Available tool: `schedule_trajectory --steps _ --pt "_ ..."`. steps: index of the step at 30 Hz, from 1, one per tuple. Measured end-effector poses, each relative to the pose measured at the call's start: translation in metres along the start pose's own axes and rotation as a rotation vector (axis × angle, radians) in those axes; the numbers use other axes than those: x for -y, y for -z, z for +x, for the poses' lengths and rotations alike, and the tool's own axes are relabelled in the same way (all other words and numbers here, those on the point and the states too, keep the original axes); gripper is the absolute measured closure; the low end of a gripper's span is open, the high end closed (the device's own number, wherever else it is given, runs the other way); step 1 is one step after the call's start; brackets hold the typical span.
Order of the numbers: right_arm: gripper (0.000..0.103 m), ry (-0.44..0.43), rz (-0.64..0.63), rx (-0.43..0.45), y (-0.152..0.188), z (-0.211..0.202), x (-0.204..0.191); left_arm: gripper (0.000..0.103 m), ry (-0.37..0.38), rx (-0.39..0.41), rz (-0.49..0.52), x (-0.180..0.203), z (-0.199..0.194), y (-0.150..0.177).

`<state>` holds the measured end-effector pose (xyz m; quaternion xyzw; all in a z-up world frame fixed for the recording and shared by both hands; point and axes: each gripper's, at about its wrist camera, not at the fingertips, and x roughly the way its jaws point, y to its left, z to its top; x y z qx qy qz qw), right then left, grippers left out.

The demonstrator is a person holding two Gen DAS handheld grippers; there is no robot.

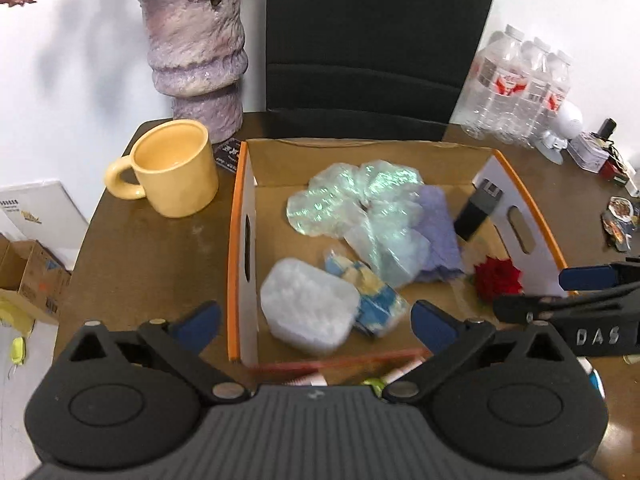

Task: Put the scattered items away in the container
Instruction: 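Carry both items over the box and open both tools to drop them in, then raise both tools away from the box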

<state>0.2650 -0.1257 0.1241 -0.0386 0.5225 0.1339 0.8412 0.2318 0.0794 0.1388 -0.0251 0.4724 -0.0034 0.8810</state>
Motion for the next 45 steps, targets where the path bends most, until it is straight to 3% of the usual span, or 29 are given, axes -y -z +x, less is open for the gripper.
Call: schedule_trajectory --steps 8,23,27,29,32,34,38,40,45 --pt "0.021 0.038 -0.002 -0.016 0.028 -0.036 0.009 0.0 -0.009 -0.034 -0.002 0.013 -0.041 0.021" --pt "0.02 0.038 -0.049 0.098 0.107 -0.106 0.013 0.0 0.06 0.064 0.04 0.041 -0.113 0.09" --pt "0.011 -0.004 -0.087 0.214 0.153 -0.115 0.008 0.0 0.065 0.203 0.047 0.041 -0.134 0.132" --pt "0.011 -0.012 -0.104 0.274 0.183 -0.114 0.006 0.0 0.059 0.317 0.03 0.037 -0.14 0.159" --pt "0.011 -0.003 -0.122 0.404 0.229 -0.109 0.005 0.0 -0.041 0.49 -0.016 0.035 -0.137 0.206" --pt "0.011 -0.005 -0.112 0.473 0.258 -0.097 0.006 0.0 -0.051 0.583 -0.015 0.036 -0.13 0.239" --pt "0.011 -0.038 -0.026 0.452 0.3 -0.058 0.015 0.0 0.023 0.52 0.012 0.042 -0.095 0.279" --pt "0.011 -0.046 0.01 0.44 0.313 -0.046 0.017 0.0 0.01 0.47 0.014 0.049 -0.076 0.291" --pt "0.011 0.0 -0.005 0.452 0.326 -0.032 0.008 0.0 -0.007 0.435 0.102 0.063 -0.052 0.312"
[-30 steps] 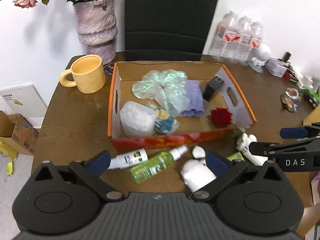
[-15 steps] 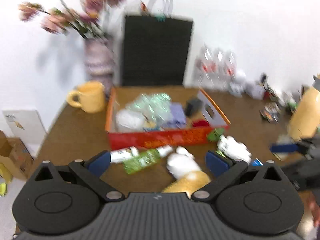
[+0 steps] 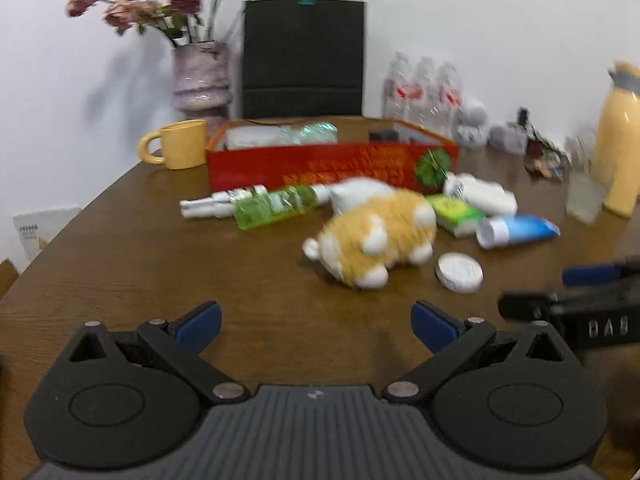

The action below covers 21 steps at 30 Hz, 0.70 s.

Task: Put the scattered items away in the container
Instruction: 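Grasp the yellow-and-white plush toy with the left tool while the right tool grasps the white disc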

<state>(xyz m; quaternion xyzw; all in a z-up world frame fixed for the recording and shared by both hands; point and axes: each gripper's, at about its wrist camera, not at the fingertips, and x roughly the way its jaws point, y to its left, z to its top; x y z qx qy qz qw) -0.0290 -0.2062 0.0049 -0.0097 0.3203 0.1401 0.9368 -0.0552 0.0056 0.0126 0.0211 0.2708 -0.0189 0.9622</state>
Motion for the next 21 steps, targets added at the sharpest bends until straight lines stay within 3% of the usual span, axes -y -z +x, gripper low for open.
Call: schedule_trajectory --steps 3,7,10,21 --pt "0.011 0.007 -0.025 -0.018 0.003 0.009 -0.003 0.0 -0.018 -0.007 0.044 0.007 0.005 0.005" --pt "0.004 0.061 -0.053 -0.021 0.008 0.016 -0.008 0.0 -0.046 -0.053 0.053 0.009 0.011 0.007" --pt "0.0 0.058 -0.014 -0.035 0.008 0.02 -0.001 0.0 -0.042 -0.105 0.023 0.004 0.017 0.006" --pt "0.0 0.054 -0.025 -0.031 0.011 0.018 -0.003 0.0 -0.025 -0.125 -0.024 -0.003 0.02 0.007"
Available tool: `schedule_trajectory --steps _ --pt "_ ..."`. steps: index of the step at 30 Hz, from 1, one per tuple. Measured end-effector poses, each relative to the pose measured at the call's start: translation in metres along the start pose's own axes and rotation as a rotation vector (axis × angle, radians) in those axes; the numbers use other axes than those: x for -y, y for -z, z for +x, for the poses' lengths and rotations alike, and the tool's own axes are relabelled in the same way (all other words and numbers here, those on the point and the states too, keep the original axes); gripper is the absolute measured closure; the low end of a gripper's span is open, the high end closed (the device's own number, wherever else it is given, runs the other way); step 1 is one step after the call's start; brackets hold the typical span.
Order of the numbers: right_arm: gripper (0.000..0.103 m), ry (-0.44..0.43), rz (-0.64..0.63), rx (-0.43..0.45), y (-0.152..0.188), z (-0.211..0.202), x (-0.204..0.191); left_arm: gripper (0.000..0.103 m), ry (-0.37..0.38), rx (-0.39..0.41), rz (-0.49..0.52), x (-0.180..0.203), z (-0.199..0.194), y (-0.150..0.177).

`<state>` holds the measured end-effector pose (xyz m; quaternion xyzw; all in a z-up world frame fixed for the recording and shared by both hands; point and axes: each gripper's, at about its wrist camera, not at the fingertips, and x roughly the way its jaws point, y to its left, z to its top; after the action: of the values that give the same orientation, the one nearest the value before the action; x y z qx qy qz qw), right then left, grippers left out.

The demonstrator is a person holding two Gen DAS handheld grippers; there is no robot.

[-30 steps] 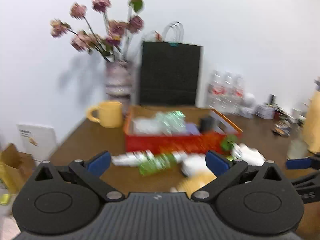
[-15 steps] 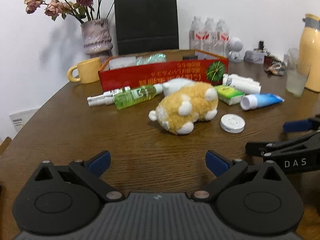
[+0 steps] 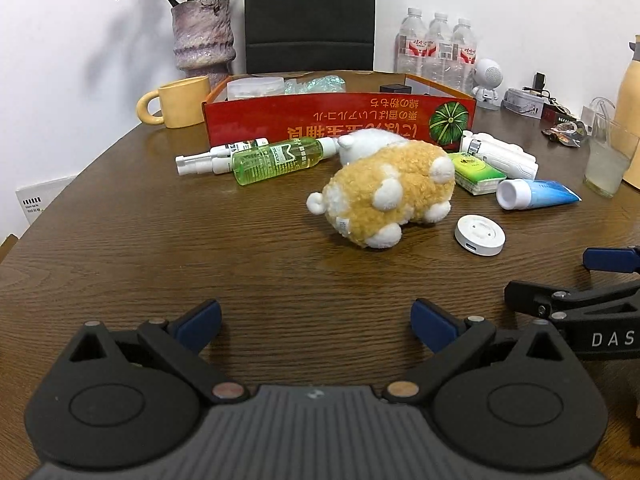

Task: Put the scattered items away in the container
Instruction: 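Grasp the yellow-and-white plush toy with the left tool while the right tool grasps the white disc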

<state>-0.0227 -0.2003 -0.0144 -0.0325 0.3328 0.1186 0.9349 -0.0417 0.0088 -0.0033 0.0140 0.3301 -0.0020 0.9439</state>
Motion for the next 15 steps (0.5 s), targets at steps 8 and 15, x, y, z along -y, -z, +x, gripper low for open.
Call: schedule_trajectory --steps 8,15 --pt "0.0 -0.039 -0.026 -0.002 0.0 -0.001 0.0 0.0 0.051 0.004 0.0 -0.005 0.005 -0.01" --pt "0.0 -0.092 -0.076 -0.013 -0.004 0.002 -0.01 0.0 0.296 0.075 0.15 0.01 0.041 -0.065"
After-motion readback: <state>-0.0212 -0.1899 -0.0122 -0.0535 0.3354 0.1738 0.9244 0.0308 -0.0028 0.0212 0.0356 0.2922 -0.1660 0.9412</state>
